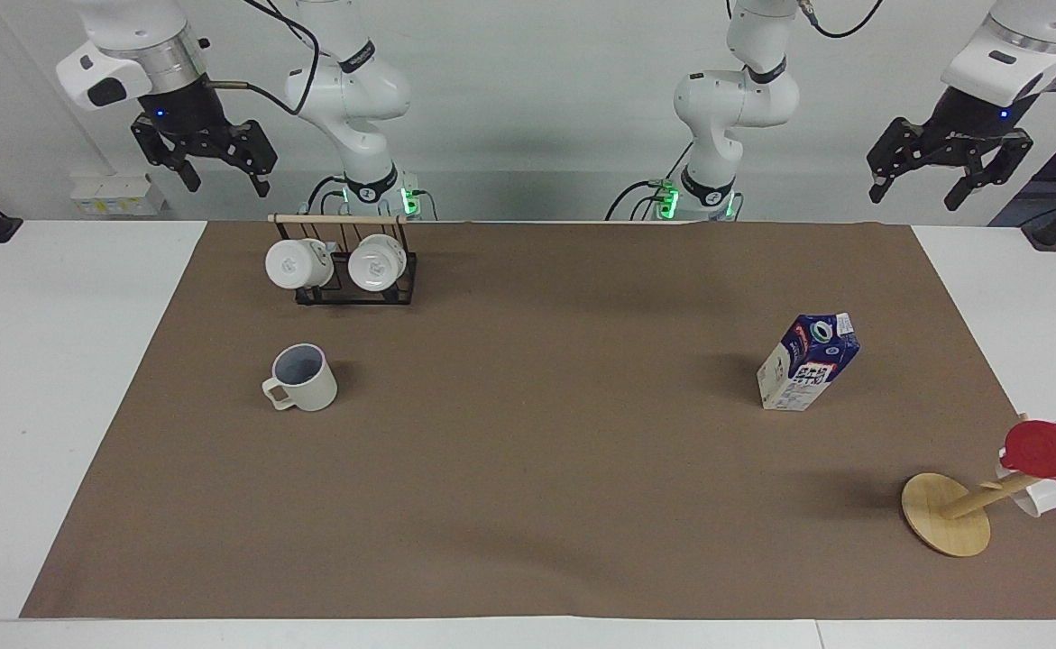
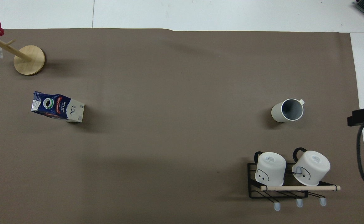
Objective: Place cup and milk on table
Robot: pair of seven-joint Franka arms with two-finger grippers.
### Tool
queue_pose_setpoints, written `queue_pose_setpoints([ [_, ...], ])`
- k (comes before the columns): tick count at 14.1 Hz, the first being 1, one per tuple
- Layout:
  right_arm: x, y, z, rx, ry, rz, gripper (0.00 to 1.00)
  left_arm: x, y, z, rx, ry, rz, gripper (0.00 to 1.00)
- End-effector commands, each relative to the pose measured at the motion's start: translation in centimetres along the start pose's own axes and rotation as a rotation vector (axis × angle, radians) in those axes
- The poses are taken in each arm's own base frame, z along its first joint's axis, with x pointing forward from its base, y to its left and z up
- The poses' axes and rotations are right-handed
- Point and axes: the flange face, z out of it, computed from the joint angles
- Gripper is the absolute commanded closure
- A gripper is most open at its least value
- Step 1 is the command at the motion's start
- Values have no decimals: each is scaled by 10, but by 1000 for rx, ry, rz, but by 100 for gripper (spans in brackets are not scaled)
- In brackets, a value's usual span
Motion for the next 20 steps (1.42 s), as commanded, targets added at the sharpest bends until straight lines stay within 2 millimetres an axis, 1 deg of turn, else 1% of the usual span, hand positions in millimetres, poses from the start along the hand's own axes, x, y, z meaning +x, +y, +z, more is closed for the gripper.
queue_pose_setpoints([
  [1,-2,4,0,-6,6,-10,0,-6,2,-1,12,-15,-6,0],
  [4,-1,5,1,-7,6,-7,0,-6,5,-2,8,-13,-1,0],
  [20,-4,6,3,-11,12,16,0,-6,3,-2,8,-13,-4,0],
])
